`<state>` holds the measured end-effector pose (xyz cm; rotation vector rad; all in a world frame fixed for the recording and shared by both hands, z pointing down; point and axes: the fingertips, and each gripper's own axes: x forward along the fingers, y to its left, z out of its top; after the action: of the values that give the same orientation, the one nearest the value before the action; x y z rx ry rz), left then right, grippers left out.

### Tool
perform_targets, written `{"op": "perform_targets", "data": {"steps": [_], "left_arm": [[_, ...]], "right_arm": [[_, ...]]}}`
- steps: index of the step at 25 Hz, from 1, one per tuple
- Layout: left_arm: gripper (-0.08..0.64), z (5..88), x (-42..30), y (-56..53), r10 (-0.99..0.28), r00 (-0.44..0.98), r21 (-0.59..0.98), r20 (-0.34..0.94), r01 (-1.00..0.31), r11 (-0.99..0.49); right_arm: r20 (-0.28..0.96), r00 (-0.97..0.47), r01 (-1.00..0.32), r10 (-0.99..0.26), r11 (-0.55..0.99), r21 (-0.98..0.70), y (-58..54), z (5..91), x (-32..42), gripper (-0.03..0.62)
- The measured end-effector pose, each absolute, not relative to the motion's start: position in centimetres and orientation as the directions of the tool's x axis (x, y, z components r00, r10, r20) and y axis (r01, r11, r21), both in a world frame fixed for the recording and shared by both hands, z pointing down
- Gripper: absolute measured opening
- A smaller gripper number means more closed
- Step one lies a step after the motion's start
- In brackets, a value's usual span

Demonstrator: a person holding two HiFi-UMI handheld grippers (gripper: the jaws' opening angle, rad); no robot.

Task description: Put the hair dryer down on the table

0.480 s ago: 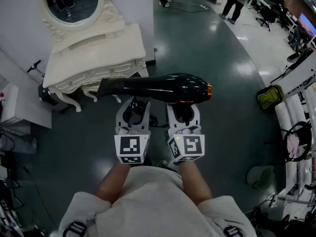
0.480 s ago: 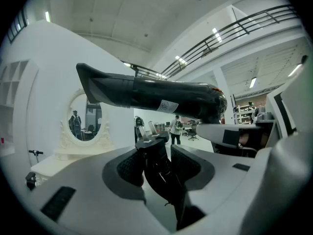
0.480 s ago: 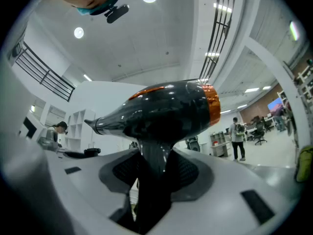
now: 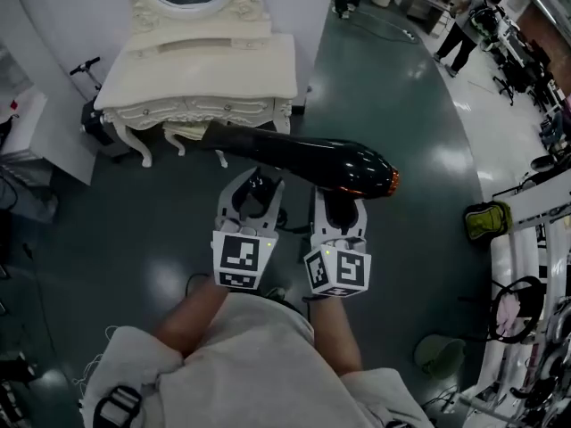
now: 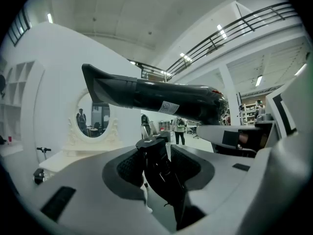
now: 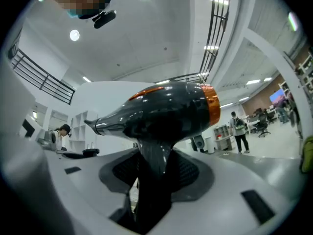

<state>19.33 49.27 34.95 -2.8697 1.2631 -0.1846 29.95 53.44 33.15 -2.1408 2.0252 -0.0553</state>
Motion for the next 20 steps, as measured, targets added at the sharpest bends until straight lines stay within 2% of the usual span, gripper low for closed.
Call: {"op": "perform_targets", "data": {"steps": [9,20], "left_arm": [[0.164,39.4,12.6,47.1,-0.788,0.586,-0.015,0.186,-0.801,-0.599],[0.164,39.7,10.2,42.6,-0.810,0.553,0.001,0.195,-0.826,-0.563]], "right_arm": [[-0.033,-0.023,-0.980,-0.999,0.029,-0.196,49.9,37.6,24.2,0.187],[-0.014,-0.056,-0.982,-0.998,0.058,-0.182,44.6,37.8,22.2,0.187]]}}
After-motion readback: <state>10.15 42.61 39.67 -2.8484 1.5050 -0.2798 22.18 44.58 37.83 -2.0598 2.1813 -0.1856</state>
